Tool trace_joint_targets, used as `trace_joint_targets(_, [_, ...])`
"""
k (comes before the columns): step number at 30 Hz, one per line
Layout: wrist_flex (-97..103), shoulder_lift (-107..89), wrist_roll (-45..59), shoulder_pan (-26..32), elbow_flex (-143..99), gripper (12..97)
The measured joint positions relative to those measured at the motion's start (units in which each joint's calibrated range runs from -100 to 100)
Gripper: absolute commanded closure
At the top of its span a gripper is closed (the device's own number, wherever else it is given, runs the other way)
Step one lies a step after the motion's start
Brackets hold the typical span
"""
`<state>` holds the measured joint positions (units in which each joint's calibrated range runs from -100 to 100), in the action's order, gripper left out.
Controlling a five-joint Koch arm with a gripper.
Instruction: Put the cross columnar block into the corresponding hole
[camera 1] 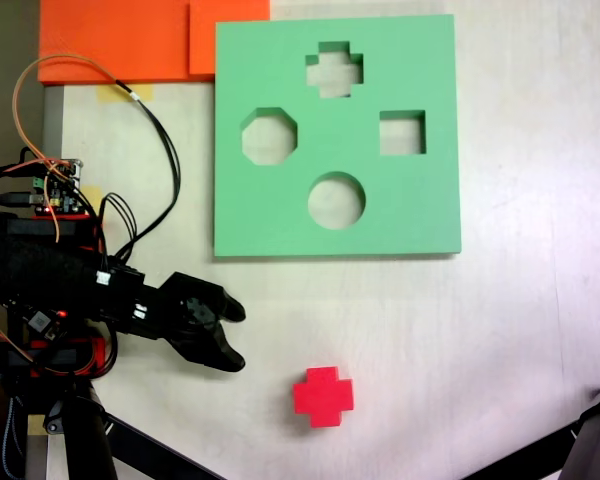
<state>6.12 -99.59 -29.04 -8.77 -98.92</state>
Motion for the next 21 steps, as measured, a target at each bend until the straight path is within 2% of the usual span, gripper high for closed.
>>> trace_joint_targets(2, [-9.6,0.0,-3.2,-0.6,7.2,62.3])
trace_joint_targets(6, [-47.1,0.1,-8.3,-0.7,28.9,65.4])
trace_joint_targets(11, [-67.8,0.1,-9.9,0.6,43.2,65.2])
trace_joint_targets(17, [-87.9,7.3,-9.9,1.3,68.9,47.9])
trace_joint_targets(21, [-96.3,19.0,-9.9,2.1,80.0,28.3])
